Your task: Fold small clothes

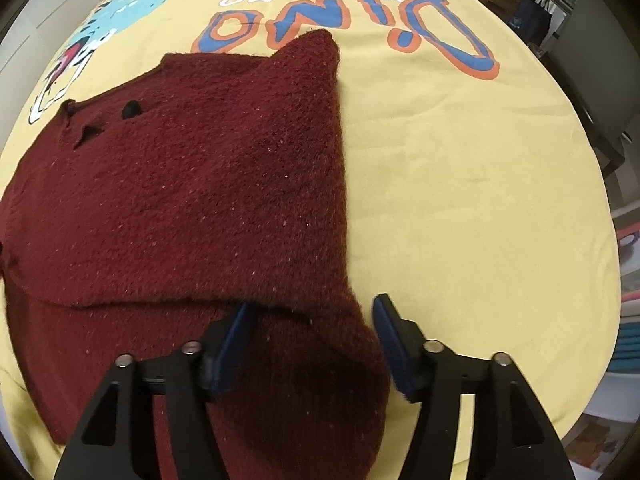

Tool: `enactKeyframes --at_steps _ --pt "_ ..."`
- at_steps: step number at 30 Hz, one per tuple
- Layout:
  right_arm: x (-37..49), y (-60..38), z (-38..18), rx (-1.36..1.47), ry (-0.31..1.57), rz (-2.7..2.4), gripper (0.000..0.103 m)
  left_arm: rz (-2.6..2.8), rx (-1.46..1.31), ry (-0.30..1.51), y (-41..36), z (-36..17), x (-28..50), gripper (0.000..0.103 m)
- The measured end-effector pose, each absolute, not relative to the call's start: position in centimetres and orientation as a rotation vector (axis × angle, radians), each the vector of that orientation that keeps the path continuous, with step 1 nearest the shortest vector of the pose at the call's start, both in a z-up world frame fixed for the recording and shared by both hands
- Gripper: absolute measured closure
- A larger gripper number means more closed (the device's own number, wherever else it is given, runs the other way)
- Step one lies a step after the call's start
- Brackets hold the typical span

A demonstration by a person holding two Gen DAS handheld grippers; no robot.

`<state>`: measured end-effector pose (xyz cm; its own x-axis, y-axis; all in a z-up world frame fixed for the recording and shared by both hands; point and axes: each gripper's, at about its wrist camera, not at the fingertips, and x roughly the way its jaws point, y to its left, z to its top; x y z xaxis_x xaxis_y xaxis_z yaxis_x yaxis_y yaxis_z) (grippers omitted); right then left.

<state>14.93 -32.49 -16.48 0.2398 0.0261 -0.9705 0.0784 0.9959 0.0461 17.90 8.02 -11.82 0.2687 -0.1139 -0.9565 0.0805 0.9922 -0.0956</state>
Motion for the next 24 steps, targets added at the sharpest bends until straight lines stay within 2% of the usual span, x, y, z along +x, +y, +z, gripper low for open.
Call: enactKeyframes --at_steps 3,11,14,16,17,19,20,21,24 --pt "13.9 -32.8 -15.6 0.096 1.319 -0.030 0.026 -0.110 -0.022 1.290 8.6 -11.4 18.9 0.001" --pt "12.7 -34.2 -14.0 0.095 1.308 -0.042 0.026 -0.139 -0.126 1.378 8.5 -13.8 22.1 0.002" --pt "12.4 -34.9 -13.5 0.107 1.307 -0.054 0.026 -0.104 -0.057 1.407 7.5 -15.0 22.2 0.006" --pt "12.4 -35.5 -13.3 0.127 1.301 -0.070 0.026 -0.120 0.009 1.388 6.3 -14.8 21.6 0.022" --pt "12.5 -35.7 -13.4 0.138 1.299 -0.075 0.026 -0.142 0.020 1.385 5.8 -14.6 21.3 0.040" --pt "12.4 -36.1 -13.2 0.178 1.292 -0.080 0.026 -0.150 0.061 1.369 4.9 -14.1 20.8 0.056" --pt "12.5 -36.4 -13.2 0.200 1.289 -0.079 0.026 -0.172 0.061 1.363 4.7 -13.9 20.6 0.073" --pt "12.6 -36.6 -13.0 0.225 1.286 -0.075 0.026 -0.191 0.050 1.362 4.5 -13.7 20.5 0.085" --pt "13.9 -36.9 -12.7 0.281 1.266 -0.054 0.026 -0.203 0.067 1.324 4.3 -12.6 20.0 0.091"
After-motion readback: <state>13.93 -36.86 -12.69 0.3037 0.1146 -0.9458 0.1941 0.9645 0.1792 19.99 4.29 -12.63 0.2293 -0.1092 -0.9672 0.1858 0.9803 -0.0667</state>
